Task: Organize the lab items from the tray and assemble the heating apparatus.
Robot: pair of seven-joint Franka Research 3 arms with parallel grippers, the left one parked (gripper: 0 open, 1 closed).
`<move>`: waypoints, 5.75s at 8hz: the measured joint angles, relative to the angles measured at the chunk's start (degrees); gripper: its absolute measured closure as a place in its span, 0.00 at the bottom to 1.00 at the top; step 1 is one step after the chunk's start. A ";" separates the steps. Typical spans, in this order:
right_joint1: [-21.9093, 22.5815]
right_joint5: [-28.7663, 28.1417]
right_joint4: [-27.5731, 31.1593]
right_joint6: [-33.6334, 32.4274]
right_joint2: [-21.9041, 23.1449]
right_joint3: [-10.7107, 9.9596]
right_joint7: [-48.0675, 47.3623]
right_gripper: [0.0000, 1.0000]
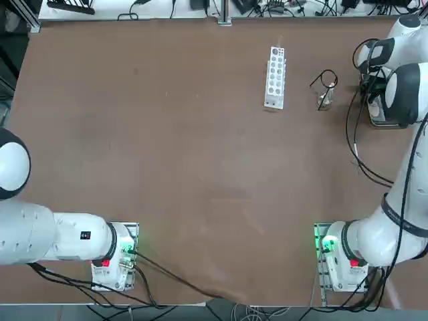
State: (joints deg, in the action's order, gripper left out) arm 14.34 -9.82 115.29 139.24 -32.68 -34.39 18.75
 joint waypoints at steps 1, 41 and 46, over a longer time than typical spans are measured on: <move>0.00 -0.03 -0.03 -0.19 0.25 -0.01 0.00 0.77; 41.28 43.37 -23.07 -41.32 -5.60 -3.78 -37.99 0.98; 45.04 47.47 -21.14 -41.49 -10.02 -3.80 -39.23 0.98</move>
State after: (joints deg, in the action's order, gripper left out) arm 59.37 37.65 94.15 97.75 -42.70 -38.18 -20.48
